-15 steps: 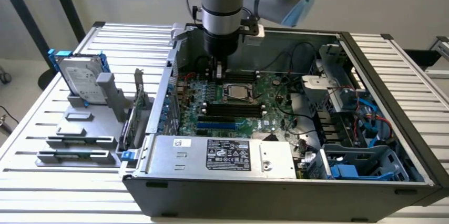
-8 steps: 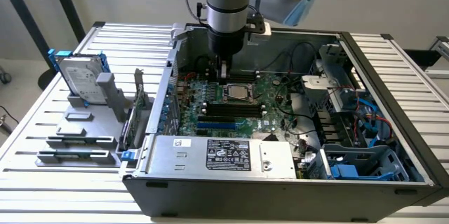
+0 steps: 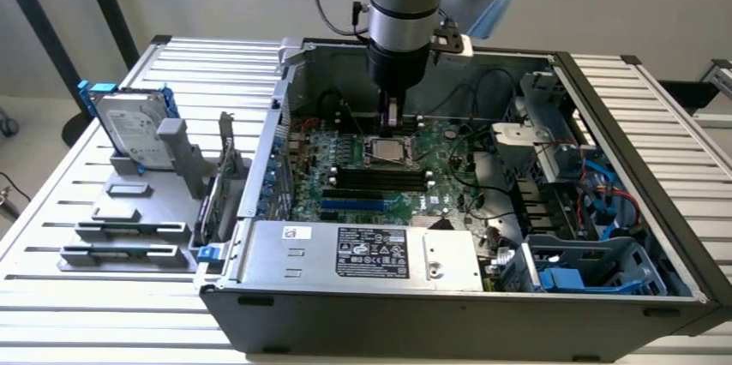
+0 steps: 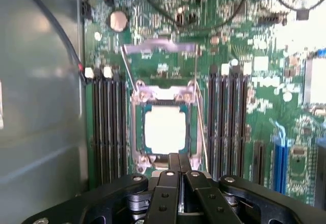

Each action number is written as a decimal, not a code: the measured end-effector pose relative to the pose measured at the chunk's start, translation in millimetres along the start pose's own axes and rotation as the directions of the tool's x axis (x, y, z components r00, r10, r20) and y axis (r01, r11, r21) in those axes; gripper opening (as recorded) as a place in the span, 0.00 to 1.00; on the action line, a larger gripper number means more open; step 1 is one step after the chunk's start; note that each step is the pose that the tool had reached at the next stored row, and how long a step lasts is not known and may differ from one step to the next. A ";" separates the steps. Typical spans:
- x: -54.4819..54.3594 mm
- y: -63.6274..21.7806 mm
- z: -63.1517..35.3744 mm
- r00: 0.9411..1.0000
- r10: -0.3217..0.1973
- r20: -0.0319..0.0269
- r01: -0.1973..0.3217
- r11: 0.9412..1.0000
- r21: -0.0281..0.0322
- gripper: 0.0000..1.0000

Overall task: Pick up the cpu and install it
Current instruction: 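Close the cpu cover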

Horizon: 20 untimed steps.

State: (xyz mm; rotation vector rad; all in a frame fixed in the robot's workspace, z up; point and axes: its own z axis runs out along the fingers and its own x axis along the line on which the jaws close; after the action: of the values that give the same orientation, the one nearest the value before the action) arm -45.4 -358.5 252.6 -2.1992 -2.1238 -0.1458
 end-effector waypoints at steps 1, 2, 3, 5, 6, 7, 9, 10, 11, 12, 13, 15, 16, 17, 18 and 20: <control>0.3 4.6 -2.3 1.000 0.000 -0.001 0.000 1.000 0.001 0.11; 0.7 9.1 -4.7 1.000 0.000 -0.001 0.000 1.000 0.001 0.11; 1.1 13.8 -7.3 1.000 0.000 -0.002 0.000 1.000 0.002 0.11; 2.0 23.1 -12.7 1.000 0.000 -0.004 0.000 1.000 0.003 0.11; 2.4 27.6 -15.0 1.000 0.000 -0.005 0.000 1.000 0.003 0.11; 2.8 32.1 -17.0 1.000 0.001 -0.006 -0.001 1.000 0.003 0.11; 3.4 41.3 -19.8 1.000 0.001 -0.009 -0.001 1.000 0.004 0.11; 3.7 45.8 -20.7 1.000 0.001 -0.010 -0.001 1.000 0.004 0.11; 4.0 50.4 -21.5 1.000 0.001 -0.011 -0.001 1.000 0.004 0.11; 4.2 54.9 -22.2 1.000 0.001 -0.012 -0.001 1.000 0.004 0.11; 4.5 59.4 -22.9 1.000 0.001 -0.013 -0.001 1.000 0.004 0.11; 4.9 68.4 -23.6 1.000 0.001 -0.014 -0.001 1.000 0.005 0.11; 5.1 73.3 -23.7 1.000 0.001 -0.015 -0.001 1.000 0.005 0.11; 5.2 77.7 -23.6 1.000 0.001 -0.015 -0.001 1.000 0.005 0.11; 5.4 82.3 -23.6 1.000 0.001 -0.016 -0.001 1.000 0.005 0.11; 5.7 91.3 -23.4 1.000 0.001 -0.016 -0.001 1.000 0.005 0.11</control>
State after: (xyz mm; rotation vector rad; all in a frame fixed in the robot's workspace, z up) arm 45.8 -358.9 277.3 -2.1886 -2.1126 -0.1579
